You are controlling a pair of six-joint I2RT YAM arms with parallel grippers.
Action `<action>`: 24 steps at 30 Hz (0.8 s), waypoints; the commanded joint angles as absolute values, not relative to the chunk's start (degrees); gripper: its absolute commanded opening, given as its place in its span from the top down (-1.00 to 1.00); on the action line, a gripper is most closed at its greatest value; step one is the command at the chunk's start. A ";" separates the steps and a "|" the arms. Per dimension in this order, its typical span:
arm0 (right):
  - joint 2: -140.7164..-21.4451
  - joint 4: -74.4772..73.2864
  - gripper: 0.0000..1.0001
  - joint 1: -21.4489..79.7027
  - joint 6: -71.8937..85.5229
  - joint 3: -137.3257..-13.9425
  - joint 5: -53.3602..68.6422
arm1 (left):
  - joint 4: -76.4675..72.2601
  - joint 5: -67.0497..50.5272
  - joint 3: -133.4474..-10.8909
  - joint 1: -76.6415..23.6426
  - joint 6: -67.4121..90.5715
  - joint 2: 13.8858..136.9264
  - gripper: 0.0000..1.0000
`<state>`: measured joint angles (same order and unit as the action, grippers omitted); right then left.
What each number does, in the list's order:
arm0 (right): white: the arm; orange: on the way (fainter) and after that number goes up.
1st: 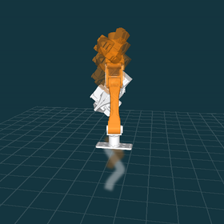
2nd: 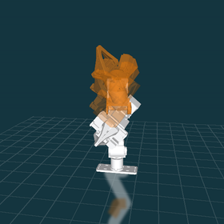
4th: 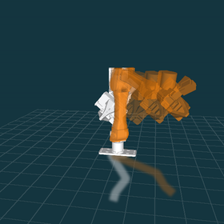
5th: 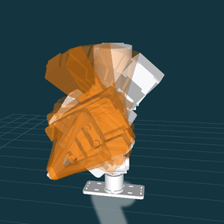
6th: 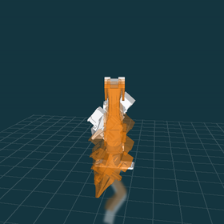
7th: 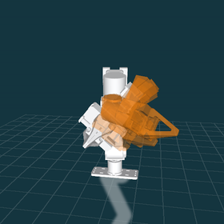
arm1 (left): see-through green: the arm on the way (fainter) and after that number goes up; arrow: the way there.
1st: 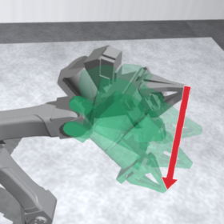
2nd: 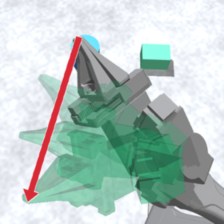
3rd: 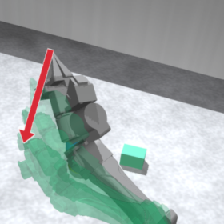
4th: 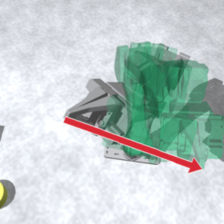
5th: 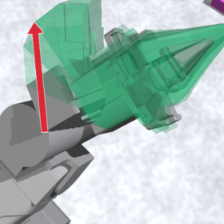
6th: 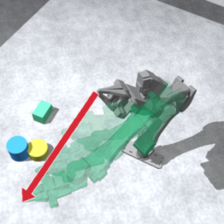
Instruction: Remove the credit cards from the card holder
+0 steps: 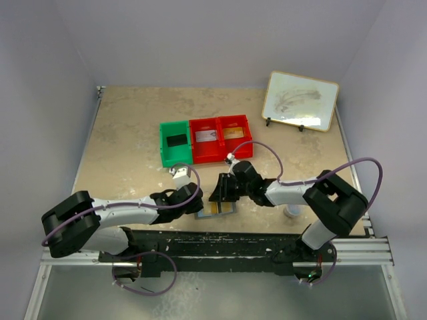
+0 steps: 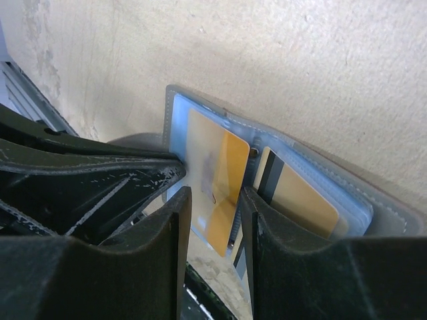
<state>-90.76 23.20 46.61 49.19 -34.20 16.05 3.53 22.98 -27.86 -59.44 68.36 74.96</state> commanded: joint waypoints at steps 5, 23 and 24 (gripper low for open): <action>-89.04 26.74 0.31 46.76 52.68 -32.27 17.26 | 6.15 24.17 -27.33 -59.61 68.02 73.11 0.89; -87.19 28.75 0.23 44.29 53.10 -25.68 17.87 | 4.65 21.32 -28.84 -59.65 66.11 76.82 0.65; -87.05 29.74 0.23 43.97 53.49 -24.75 18.30 | 4.94 21.47 -28.79 -59.69 66.28 76.82 0.65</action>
<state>-87.46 27.24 44.66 52.45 -28.29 16.62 3.27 22.31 -28.08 -59.44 67.66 75.07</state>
